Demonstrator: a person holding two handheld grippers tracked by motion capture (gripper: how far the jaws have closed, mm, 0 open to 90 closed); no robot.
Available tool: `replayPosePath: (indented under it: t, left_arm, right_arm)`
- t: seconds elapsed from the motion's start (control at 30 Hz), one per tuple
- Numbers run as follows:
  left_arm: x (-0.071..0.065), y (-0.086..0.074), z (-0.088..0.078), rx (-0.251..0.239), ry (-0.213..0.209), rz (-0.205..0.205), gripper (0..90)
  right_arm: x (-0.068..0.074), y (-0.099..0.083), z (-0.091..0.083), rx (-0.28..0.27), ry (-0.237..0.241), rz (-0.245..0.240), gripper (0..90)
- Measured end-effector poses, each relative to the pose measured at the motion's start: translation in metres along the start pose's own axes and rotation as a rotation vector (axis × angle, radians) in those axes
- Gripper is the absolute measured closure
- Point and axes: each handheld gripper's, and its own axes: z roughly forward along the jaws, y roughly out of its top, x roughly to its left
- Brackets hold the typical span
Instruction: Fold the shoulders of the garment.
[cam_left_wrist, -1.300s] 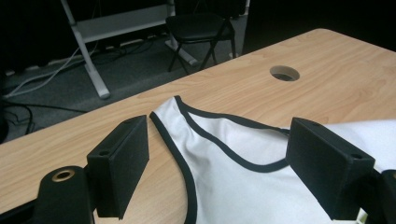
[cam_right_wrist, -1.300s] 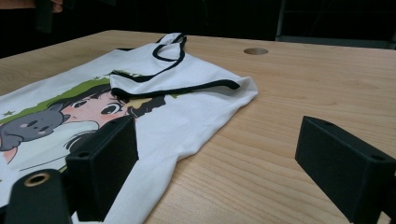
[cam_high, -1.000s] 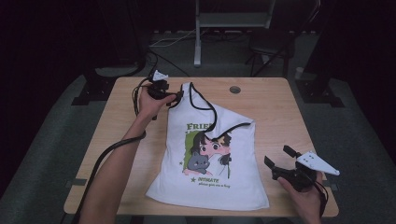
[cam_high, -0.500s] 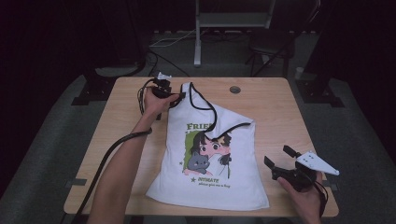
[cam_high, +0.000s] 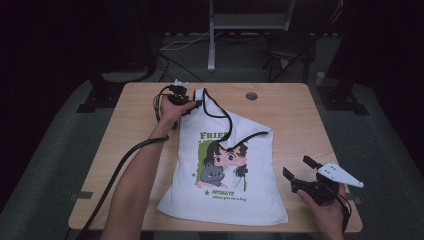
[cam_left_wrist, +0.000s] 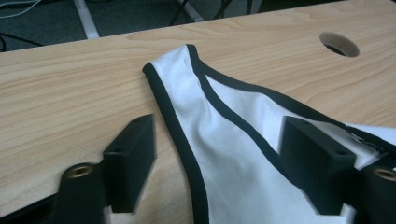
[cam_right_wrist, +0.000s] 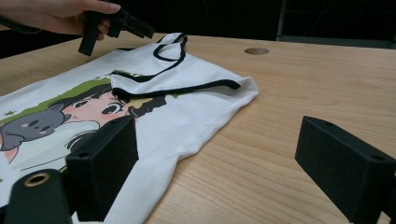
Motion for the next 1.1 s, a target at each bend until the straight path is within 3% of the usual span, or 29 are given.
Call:
replayPosePath:
  t: [0.23,0.63,0.77,0.87,1.07,1.1]
  left_arm:
    - [0.003,0.000,0.007,0.013,0.025,-0.037,28.7]
    - [0.000,0.000,0.019,0.070,0.055,-0.055,28.5]
    - [-0.002,0.003,0.020,0.091,0.061,-0.043,28.7]
    - [-0.003,0.002,0.021,0.082,0.054,-0.024,39.0]
    - [-0.006,0.000,0.020,0.073,-0.006,-0.034,67.4]
    - [-0.005,-0.001,0.020,0.070,-0.013,-0.034,67.4]
  right_arm:
    - [0.000,0.000,0.000,-0.002,0.003,0.001,12.6]
    - [0.000,0.000,0.000,-0.003,0.007,0.001,12.6]
    - [0.000,0.000,0.000,-0.004,0.009,0.001,12.6]
    - [-0.001,0.000,0.000,-0.004,0.010,0.001,12.7]
    - [0.000,0.000,0.000,-0.007,0.012,0.000,12.6]
    - [0.000,0.000,0.000,-0.008,0.012,0.000,12.6]
